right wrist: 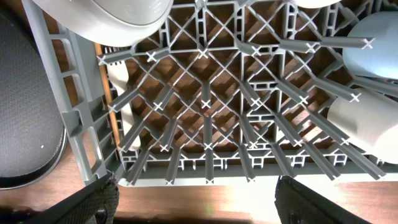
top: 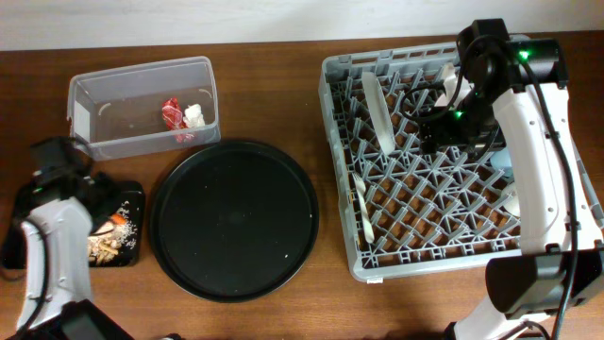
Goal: Sort waste into correct bins and load items into the dishwasher rack
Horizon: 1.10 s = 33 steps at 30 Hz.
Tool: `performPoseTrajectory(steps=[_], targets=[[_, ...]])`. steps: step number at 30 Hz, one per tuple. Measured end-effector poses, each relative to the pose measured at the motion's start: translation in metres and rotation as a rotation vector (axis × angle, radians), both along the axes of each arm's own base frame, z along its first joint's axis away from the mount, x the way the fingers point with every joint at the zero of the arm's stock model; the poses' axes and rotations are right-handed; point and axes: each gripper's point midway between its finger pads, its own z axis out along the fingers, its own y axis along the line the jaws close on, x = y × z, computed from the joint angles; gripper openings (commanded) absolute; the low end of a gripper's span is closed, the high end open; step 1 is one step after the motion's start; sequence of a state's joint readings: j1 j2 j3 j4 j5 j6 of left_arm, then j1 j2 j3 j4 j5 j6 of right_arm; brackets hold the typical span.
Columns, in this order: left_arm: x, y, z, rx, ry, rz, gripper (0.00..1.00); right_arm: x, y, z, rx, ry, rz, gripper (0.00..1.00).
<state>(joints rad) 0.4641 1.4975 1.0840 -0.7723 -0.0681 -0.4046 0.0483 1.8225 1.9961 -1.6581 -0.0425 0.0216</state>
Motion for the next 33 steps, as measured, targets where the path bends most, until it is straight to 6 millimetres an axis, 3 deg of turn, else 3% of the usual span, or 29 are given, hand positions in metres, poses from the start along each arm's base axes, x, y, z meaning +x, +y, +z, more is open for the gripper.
performPoseTrajectory(steps=[8, 13, 16, 20, 23, 24, 26, 33], targets=[[-0.017, 0.087, 0.014, 0.066, -0.145, 0.283, 0.01, -0.003, 0.0, 0.0, -0.001, 0.011, 0.0, 0.84], [-0.025, 0.12, -0.02, 0.048, -0.113, 0.369, 0.13, -0.003, 0.0, 0.0, -0.001, 0.014, 0.0, 0.83], [-0.029, 0.128, -0.039, 0.03, -0.087, 0.394, 0.16, -0.004, 0.0, 0.0, -0.001, 0.018, 0.0, 0.83], [-0.032, 0.135, -0.049, 0.024, -0.078, 0.413, 0.17, -0.005, 0.0, 0.0, -0.001, 0.019, 0.0, 0.84], [-0.035, 0.138, -0.05, 0.024, -0.076, 0.421, 0.39, -0.006, 0.0, 0.0, -0.001, 0.026, 0.0, 0.84], [-0.034, 0.139, -0.05, 0.025, -0.081, 0.425, 0.52, -0.006, 0.0, 0.0, -0.001, 0.026, 0.0, 0.84], [-0.033, 0.139, -0.049, 0.029, -0.085, 0.422, 0.59, -0.006, 0.0, 0.0, -0.001, 0.026, 0.0, 0.84], [-0.03, 0.137, -0.049, 0.015, -0.093, 0.399, 0.63, -0.008, 0.0, -0.001, -0.002, 0.035, 0.0, 0.83]])
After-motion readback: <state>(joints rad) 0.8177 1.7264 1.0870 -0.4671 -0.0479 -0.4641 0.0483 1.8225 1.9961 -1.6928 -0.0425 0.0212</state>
